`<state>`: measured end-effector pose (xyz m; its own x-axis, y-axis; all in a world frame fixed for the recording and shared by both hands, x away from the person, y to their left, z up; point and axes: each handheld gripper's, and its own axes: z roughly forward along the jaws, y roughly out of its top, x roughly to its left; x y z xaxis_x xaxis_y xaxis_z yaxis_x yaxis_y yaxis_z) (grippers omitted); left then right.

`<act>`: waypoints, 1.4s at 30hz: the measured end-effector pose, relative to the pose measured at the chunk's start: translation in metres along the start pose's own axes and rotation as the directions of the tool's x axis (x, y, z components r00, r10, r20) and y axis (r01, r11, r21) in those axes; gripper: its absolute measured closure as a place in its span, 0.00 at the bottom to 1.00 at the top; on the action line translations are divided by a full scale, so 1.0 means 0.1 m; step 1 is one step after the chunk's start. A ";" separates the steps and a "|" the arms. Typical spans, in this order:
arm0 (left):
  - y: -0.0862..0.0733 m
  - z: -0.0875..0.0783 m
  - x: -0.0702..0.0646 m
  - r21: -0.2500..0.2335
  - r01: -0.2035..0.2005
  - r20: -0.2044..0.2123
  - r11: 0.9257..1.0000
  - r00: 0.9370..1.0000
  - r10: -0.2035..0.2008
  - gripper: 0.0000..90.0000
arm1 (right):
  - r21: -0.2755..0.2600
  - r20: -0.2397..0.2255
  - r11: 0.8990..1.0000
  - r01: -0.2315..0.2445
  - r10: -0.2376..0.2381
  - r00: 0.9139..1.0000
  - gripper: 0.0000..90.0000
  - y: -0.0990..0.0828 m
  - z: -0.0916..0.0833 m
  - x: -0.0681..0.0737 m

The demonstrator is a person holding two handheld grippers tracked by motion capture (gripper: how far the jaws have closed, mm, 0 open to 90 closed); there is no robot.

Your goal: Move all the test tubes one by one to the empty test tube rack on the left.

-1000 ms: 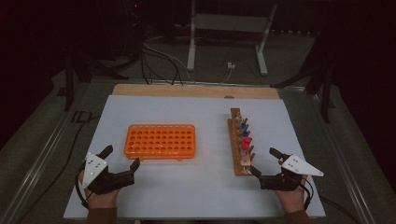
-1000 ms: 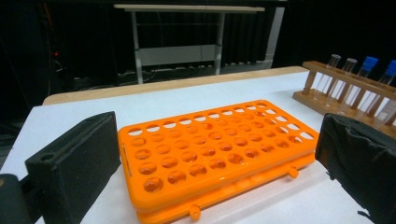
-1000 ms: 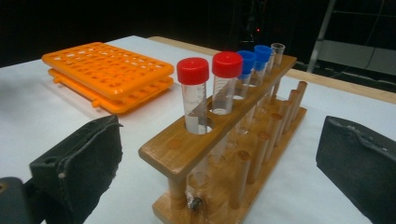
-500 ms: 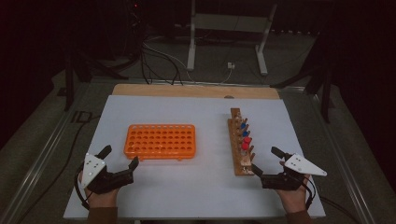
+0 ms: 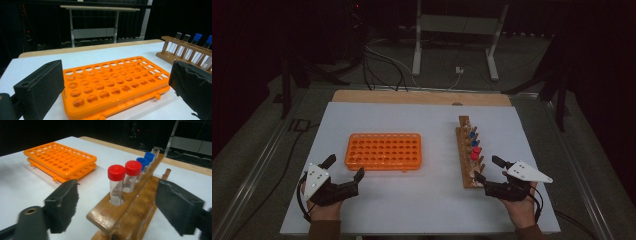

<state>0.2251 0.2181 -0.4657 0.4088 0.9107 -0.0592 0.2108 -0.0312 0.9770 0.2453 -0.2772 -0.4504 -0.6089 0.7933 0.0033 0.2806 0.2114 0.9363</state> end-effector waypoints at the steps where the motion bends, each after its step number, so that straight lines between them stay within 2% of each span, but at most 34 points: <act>1: 0.00 0.01 0.00 0.003 0.008 0.000 1.000 1.000 -0.008 0.01 | 0.002 -0.007 1.000 0.003 -0.003 1.000 0.24 0.01 0.01 0.01; 3: 0.00 0.03 0.00 0.003 0.027 0.000 1.000 1.000 -0.027 0.01 | 0.015 0.026 1.000 0.021 -0.022 0.999 0.31 0.02 0.06 0.06; 7: 0.00 0.03 0.01 -0.003 0.045 0.002 0.999 0.999 -0.045 0.01 | 0.052 0.022 0.998 0.033 -0.034 0.999 0.40 0.04 0.17 0.08; 9: 0.00 0.02 0.02 -0.004 0.047 -0.001 0.999 0.999 -0.047 0.01 | 0.064 0.030 0.997 0.034 -0.036 0.999 0.46 0.05 0.23 0.09; 10: 0.00 0.01 0.03 -0.011 0.050 -0.005 0.999 0.999 -0.050 0.01 | 0.064 0.030 0.997 0.034 -0.036 0.999 0.46 0.05 0.23 0.09; 12: 0.00 0.00 0.04 -0.014 0.058 -0.005 0.998 0.998 -0.058 0.01 | 0.092 0.051 0.995 0.039 -0.044 0.998 0.57 0.05 0.31 0.10; 15: -0.01 0.00 0.05 -0.013 0.078 0.000 0.997 0.997 -0.078 0.01 | 0.104 0.057 0.994 0.038 -0.044 0.997 0.63 0.05 0.37 0.09; 20: -0.01 0.00 0.04 -0.009 0.068 -0.002 0.998 0.998 -0.068 0.01 | 0.114 0.076 0.993 0.040 -0.049 0.996 0.73 0.06 0.44 0.08; 22: -0.01 0.00 0.04 -0.007 0.068 -0.002 0.998 0.998 -0.068 0.01 | 0.107 0.085 0.994 0.027 -0.037 0.996 0.77 0.06 0.45 0.08; 27: -0.01 -0.01 0.05 -0.006 0.068 -0.005 0.998 0.998 -0.068 0.01 | 0.100 0.085 0.994 0.033 -0.042 0.995 0.79 0.06 0.45 0.10; 31: -0.01 -0.01 0.04 0.004 0.059 -0.009 0.998 0.998 -0.059 0.01 | 0.072 0.084 0.997 0.039 -0.045 0.995 0.79 0.11 0.39 0.10; 36: -0.01 0.00 0.02 0.019 0.050 -0.006 0.999 0.999 -0.050 0.01 | 0.036 0.074 0.999 0.019 -0.021 0.997 0.79 0.19 0.31 0.08; 40: -0.01 0.02 0.01 0.033 0.078 0.023 0.996 0.997 -0.079 0.01 | 0.019 0.065 1.000 0.000 -0.001 0.998 0.79 0.29 0.25 0.07; 42: 0.02 0.04 -0.01 0.050 0.066 0.040 0.997 0.997 -0.068 0.01 | 0.016 0.058 1.000 -0.007 0.006 0.998 0.79 0.35 0.22 0.06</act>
<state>0.2286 0.2150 -0.4644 0.4285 0.8936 -0.1335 0.2813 0.0084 0.9596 0.2678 -0.2519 -0.4256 -0.5628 0.8265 -0.0118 0.2968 0.2154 0.9303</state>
